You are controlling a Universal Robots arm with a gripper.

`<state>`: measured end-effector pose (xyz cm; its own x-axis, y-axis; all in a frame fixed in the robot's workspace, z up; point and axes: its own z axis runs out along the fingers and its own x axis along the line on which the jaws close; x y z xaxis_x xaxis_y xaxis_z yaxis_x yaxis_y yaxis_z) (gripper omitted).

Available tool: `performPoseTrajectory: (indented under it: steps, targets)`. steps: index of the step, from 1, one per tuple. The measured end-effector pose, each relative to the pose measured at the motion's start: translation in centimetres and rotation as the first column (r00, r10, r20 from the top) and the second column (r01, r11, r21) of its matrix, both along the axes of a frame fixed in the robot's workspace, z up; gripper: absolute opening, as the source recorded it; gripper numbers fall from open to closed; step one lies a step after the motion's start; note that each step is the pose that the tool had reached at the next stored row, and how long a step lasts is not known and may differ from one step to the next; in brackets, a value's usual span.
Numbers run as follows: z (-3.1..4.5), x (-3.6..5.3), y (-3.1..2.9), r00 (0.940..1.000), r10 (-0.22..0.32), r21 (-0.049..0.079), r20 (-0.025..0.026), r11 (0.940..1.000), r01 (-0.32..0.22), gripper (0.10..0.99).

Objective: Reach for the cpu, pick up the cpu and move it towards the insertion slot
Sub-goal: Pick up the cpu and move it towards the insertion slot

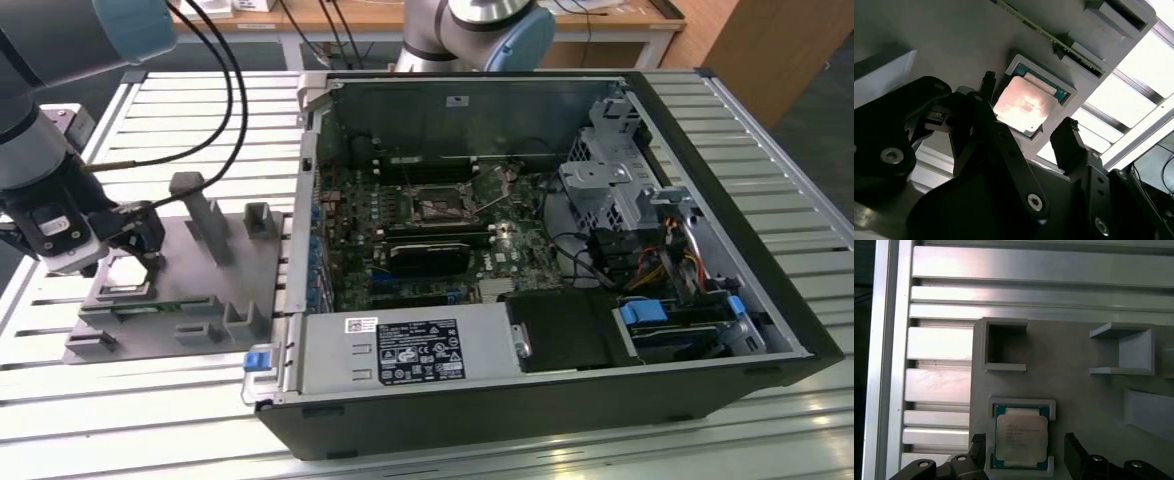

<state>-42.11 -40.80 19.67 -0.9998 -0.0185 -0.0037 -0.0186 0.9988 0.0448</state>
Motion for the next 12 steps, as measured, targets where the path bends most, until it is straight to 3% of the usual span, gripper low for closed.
performPoseTrajectory:
  steps: [12]
  targets:
    - [-1.36,0.0,0.06,1.0,0.0,0.0,0.0,1.0,0.0,0.706]
